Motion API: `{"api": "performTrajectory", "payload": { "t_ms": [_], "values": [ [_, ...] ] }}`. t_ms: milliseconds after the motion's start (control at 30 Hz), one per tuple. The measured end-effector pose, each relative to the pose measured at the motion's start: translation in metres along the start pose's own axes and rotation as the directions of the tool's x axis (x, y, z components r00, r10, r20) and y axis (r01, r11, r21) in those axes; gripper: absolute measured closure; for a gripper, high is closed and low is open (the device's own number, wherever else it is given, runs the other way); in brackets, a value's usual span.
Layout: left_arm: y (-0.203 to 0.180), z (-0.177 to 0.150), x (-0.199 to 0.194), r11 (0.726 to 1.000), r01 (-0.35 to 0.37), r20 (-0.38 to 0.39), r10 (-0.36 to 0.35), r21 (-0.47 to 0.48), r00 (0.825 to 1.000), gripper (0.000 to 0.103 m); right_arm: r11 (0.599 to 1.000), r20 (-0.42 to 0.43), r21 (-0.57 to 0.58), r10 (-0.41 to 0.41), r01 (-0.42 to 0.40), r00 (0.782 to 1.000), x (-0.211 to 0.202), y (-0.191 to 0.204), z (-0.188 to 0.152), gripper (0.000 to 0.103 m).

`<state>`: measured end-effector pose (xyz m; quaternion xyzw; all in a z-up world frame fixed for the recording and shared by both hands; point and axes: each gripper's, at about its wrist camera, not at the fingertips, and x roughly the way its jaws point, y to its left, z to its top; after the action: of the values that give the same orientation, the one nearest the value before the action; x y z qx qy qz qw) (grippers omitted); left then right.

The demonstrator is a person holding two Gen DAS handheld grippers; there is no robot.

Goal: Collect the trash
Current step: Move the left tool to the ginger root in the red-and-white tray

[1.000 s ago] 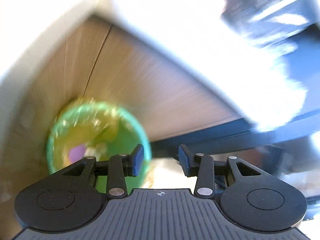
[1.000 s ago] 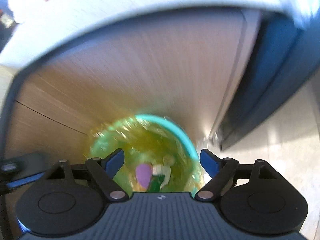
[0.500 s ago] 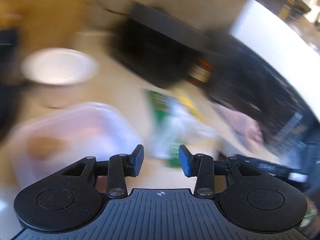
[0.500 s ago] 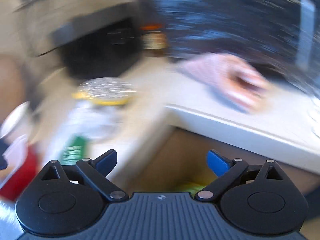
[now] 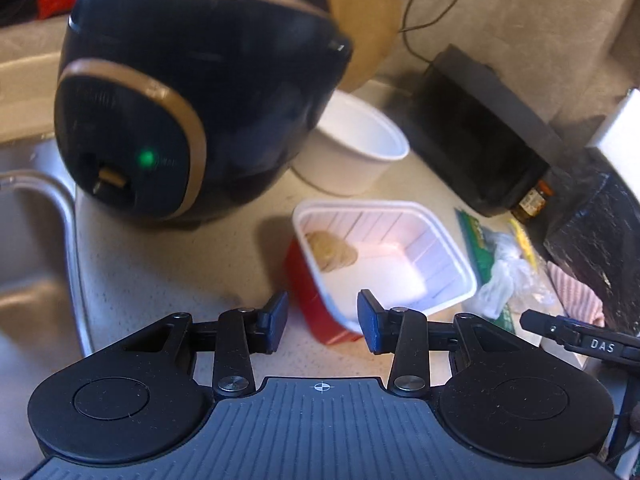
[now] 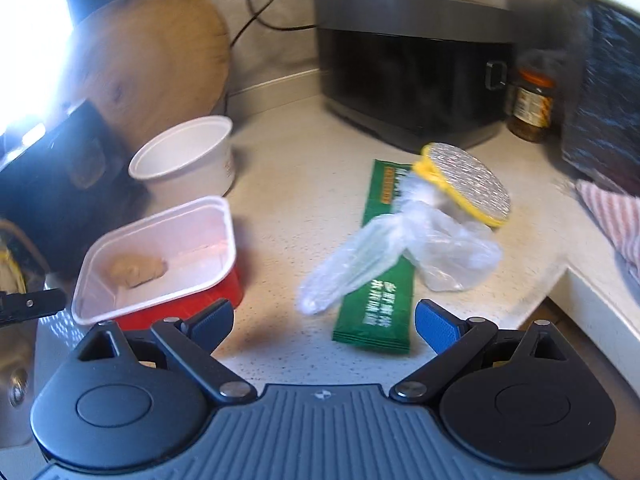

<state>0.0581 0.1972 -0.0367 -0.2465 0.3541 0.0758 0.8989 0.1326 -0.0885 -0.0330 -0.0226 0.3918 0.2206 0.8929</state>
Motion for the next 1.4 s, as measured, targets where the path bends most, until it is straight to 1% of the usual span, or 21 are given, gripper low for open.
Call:
{"api": "performTrajectory", "payload": {
  "t_ms": [100,167,333,367,400,467,500,567,633,700,767,800,833,900,967,1033,1100,1167,1233,1300,1400],
  "values": [
    [0.003,0.001,0.003,1.000,-0.020,-0.007,0.020,0.017,1.000,0.060,1.000,-0.013,0.004,-0.001,0.001,1.000,0.004,0.004,0.001,0.005],
    [0.008,0.003,0.004,0.999,-0.027,0.004,0.027,0.037,1.000,0.057,1.000,-0.016,0.025,-0.006,0.006,1.000,0.005,0.002,0.003,0.005],
    [0.024,0.007,0.004,0.998,-0.001,0.006,0.001,0.056,1.000,0.053,0.996,-0.033,0.081,-0.039,0.041,0.999,0.010,-0.013,0.013,0.005],
    [0.026,0.008,0.005,0.998,-0.010,0.008,0.010,0.064,1.000,0.054,0.995,-0.036,0.091,-0.042,0.045,0.998,0.011,-0.016,0.015,0.005],
    [0.029,0.008,0.005,0.997,-0.032,0.002,0.032,0.070,0.999,0.058,0.994,-0.038,0.101,-0.039,0.043,0.999,0.013,-0.018,0.018,0.005],
    [0.039,0.006,0.005,0.997,-0.052,-0.009,0.052,0.058,0.999,0.058,0.992,-0.038,0.121,-0.013,0.018,0.999,0.015,-0.021,0.022,0.005],
    [0.046,0.005,0.004,0.999,-0.036,-0.013,0.036,0.032,0.999,0.058,0.992,-0.036,0.126,0.006,-0.001,0.999,0.016,-0.020,0.024,0.005],
    [0.060,0.002,-0.001,0.998,0.032,-0.009,-0.033,-0.049,0.999,0.058,0.993,-0.036,0.117,0.035,-0.031,0.999,0.020,-0.015,0.027,0.005],
    [0.072,0.001,-0.008,0.986,0.100,0.018,-0.098,-0.134,0.995,0.058,0.994,-0.038,0.093,0.054,-0.050,0.998,0.026,-0.004,0.030,0.005],
    [0.078,0.000,-0.014,0.972,0.156,0.043,-0.150,-0.178,0.988,0.058,0.996,-0.050,0.066,0.070,-0.067,0.996,0.034,0.008,0.031,0.005],
    [0.074,0.001,-0.015,0.964,0.199,0.045,-0.194,-0.175,0.980,0.058,0.996,-0.064,0.050,0.080,-0.076,0.995,0.044,0.018,0.028,0.005],
    [0.069,0.002,-0.013,0.965,0.205,0.038,-0.201,-0.164,0.979,0.058,0.995,-0.069,0.048,0.092,-0.088,0.993,0.048,0.022,0.027,0.005],
    [0.064,0.004,-0.011,0.969,0.193,0.027,-0.191,-0.154,0.981,0.058,0.994,-0.072,0.048,0.104,-0.100,0.992,0.052,0.025,0.027,0.005],
    [0.052,0.008,-0.005,0.982,0.141,0.007,-0.141,-0.127,0.990,0.058,0.993,-0.065,0.041,0.115,-0.113,0.991,0.057,0.032,0.028,0.005],
    [0.042,0.011,0.000,0.990,0.094,-0.009,-0.096,-0.103,0.995,0.058,0.994,-0.062,0.018,0.107,-0.106,0.992,0.064,0.039,0.030,0.005],
    [0.035,0.014,0.006,0.992,0.086,-0.013,-0.087,-0.089,0.996,0.058,0.994,-0.063,0.002,0.106,-0.106,0.992,0.071,0.044,0.034,0.005],
    [0.028,0.015,0.014,0.994,0.082,-0.028,-0.084,-0.078,0.996,0.058,0.992,-0.072,0.000,0.126,-0.126,0.989,0.077,0.047,0.038,0.005],
    [0.020,0.015,0.021,0.997,0.069,-0.053,-0.071,-0.041,0.996,0.058,0.985,-0.091,0.019,0.173,-0.172,0.981,0.082,0.049,0.042,0.005],
    [0.011,0.014,0.025,0.998,0.064,-0.077,-0.064,-0.006,0.995,0.058,0.972,-0.119,0.060,0.235,-0.229,0.965,0.086,0.049,0.043,0.005],
    [0.006,0.012,0.026,0.996,0.083,-0.090,-0.082,0.008,0.993,0.060,0.955,-0.134,0.101,0.290,-0.278,0.948,0.086,0.048,0.042,0.006],
    [-0.003,0.006,0.022,0.995,0.100,-0.095,-0.097,0.028,0.991,0.062,0.940,-0.151,0.126,0.335,-0.318,0.930,0.082,0.049,0.036,0.006]
  ]
}}
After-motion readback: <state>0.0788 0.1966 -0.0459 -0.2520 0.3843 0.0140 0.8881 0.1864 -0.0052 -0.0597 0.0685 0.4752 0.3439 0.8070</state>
